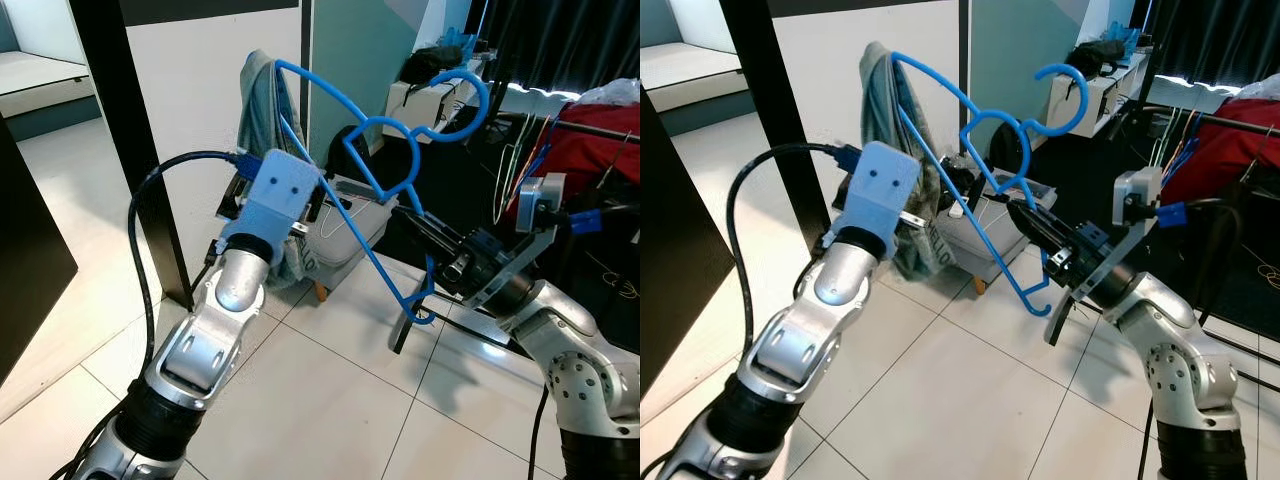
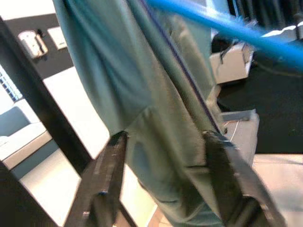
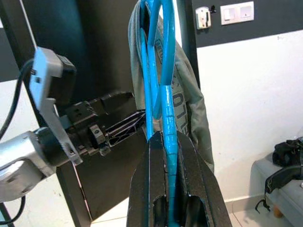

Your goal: Hang hanger

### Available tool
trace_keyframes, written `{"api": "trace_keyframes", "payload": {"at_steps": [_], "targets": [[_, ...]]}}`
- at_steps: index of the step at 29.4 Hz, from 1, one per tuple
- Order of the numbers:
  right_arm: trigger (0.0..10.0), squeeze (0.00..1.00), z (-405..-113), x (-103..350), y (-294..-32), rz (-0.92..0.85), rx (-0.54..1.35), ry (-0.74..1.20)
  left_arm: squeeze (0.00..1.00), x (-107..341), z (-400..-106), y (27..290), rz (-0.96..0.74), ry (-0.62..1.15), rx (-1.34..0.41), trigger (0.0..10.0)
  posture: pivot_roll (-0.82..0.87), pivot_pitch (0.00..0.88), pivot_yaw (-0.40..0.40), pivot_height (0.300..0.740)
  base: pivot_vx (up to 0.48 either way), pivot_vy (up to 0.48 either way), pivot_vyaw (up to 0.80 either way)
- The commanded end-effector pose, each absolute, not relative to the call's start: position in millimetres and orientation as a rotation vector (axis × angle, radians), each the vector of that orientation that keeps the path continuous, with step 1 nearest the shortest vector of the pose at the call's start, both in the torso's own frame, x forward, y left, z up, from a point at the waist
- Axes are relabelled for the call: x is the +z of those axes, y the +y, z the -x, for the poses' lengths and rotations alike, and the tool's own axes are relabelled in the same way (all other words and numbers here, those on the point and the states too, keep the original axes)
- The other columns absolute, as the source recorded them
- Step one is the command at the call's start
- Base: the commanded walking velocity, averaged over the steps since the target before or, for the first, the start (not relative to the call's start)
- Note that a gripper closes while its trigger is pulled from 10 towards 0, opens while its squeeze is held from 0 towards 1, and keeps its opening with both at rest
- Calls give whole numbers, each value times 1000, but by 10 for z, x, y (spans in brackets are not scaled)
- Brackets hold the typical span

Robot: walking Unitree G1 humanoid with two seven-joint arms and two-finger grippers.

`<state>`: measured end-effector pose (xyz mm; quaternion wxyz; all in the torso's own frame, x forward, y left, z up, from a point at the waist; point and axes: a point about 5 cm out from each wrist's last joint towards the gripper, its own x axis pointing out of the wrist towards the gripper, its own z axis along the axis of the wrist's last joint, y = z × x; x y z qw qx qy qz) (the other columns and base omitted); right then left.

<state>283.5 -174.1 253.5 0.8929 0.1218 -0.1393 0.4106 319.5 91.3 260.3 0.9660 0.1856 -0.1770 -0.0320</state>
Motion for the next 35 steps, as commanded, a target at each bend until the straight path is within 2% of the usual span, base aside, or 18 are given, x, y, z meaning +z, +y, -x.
{"api": "trace_keyframes", "payload": {"at_steps": [1,7,13,23,27,35], "targets": [[10000,0,-2813,2617,-1715,-255,871,-316,0,2525,-3233,993,-391,-321,-26,0,-40,0,-22,740,0,0,0],[10000,0,-2806,2636,-1717,-253,873,-321,0,2516,-3258,992,-359,-314,-20,0,-46,0,-20,740,0,0,0],[10000,0,-2806,2639,-1717,-248,875,-318,0,2555,-3253,870,-172,-292,-85,0,-43,0,-23,740,0,0,0],[10000,0,-2814,2630,-1702,-249,876,-314,0,2564,-3255,874,-146,-290,-79,0,-42,0,-26,740,0,0,0],[10000,0,-2909,2454,-1814,-174,760,-239,0,2813,-3219,983,-78,-361,-79,0,-34,0,-31,740,0,0,0],[10000,0,-2973,2362,-1888,-115,674,-192,0,3075,-3169,1049,-27,-439,-101,0,-27,0,-33,740,0,0,0]]}}
